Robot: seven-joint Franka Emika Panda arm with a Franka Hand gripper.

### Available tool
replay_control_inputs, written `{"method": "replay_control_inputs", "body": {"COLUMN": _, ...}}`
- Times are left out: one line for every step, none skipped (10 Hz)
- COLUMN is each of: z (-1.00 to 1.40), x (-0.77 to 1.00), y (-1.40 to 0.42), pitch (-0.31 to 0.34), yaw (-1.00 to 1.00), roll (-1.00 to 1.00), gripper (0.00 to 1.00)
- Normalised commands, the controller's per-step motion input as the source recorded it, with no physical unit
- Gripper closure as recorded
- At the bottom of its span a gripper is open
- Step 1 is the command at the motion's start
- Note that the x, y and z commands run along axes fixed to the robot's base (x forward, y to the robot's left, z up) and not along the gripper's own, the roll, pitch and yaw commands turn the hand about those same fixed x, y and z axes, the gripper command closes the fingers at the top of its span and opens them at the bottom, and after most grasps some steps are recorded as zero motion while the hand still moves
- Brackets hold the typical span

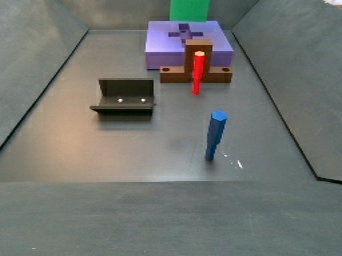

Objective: Pick up the green object. Move up. Place the green object on the fixture. Regrasp the green object. Move to above the board. Insert the green object.
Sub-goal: Insert the green object.

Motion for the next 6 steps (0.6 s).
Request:
{"method": "replay_control_inputs", "body": {"z": -0.27, "x": 0.04, "y": 0.00, "pitch": 0.000, "yaw": -0.13, "roll": -0.17, "gripper": 1.00}}
{"method": "replay_control_inputs", "body": {"z": -0.29, "x": 0.00, "y": 0.00, "pitch": 0.000, "yaw": 0.00, "roll": -0.13, "gripper": 1.00}}
{"method": "replay_control_inputs", "body": {"z": -0.30, "x": 0.07, "y": -0.07, "pitch": 0.000, "yaw": 0.17, "roll": -0.03, "gripper": 1.00}}
{"method": "replay_control_inputs", "body": {"z": -0.29, "x": 0.10, "y": -0.05, "pitch": 0.000, "yaw": 0.20, "roll": 0.00, "gripper": 1.00}}
{"method": "replay_control_inputs", "body": {"z": -0.26, "x": 0.09, "y": -0.03, "pitch": 0.000, "yaw": 0.15, "roll": 0.00, "gripper": 1.00}}
{"method": "replay_control_inputs", "body": {"z": -0.22, "x": 0.00, "y": 0.00, "pitch": 0.000, "yaw": 0.06, "roll": 0.00, "gripper": 1.00}}
